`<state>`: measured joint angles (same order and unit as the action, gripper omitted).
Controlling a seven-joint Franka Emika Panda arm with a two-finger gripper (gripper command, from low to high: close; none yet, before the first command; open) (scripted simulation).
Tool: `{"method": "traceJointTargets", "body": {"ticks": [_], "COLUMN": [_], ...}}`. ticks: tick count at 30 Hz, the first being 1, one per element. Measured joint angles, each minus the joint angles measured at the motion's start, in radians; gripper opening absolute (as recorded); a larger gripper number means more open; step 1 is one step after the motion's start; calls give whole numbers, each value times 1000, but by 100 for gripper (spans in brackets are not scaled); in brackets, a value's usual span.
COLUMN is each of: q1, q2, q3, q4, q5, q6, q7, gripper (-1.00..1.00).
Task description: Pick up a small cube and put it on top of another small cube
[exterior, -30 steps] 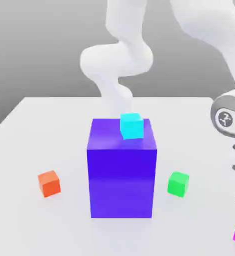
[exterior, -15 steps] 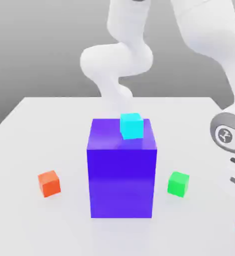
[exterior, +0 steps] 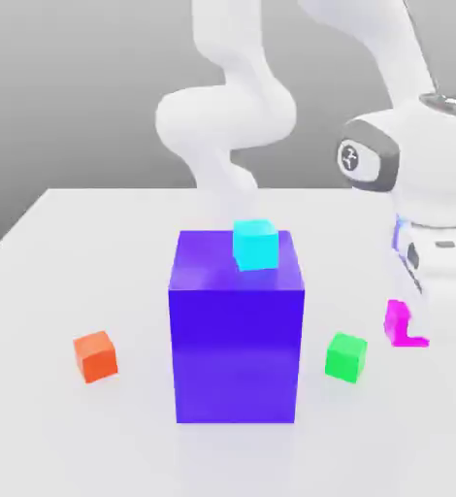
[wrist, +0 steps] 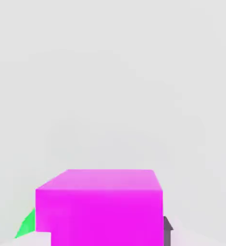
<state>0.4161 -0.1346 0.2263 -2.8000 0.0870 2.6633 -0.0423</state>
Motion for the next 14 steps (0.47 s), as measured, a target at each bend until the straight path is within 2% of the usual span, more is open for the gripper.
{"method": "traceJointTargets", "body": {"ticks": [4,8,11,12,14], "q1": [-7,-34,-51,-46,-44], "q2": [-112,-13,93,129,129], "q3": [12,28,22,11,11], "q4": [-133,-150,-147,-146,-146], "q5": [49,13,-59,-95,-95], "q6": [24,141,243,277,277], "q7": [144,199,250,274,274], "gripper": [-100,-100,-100,100,100]}}
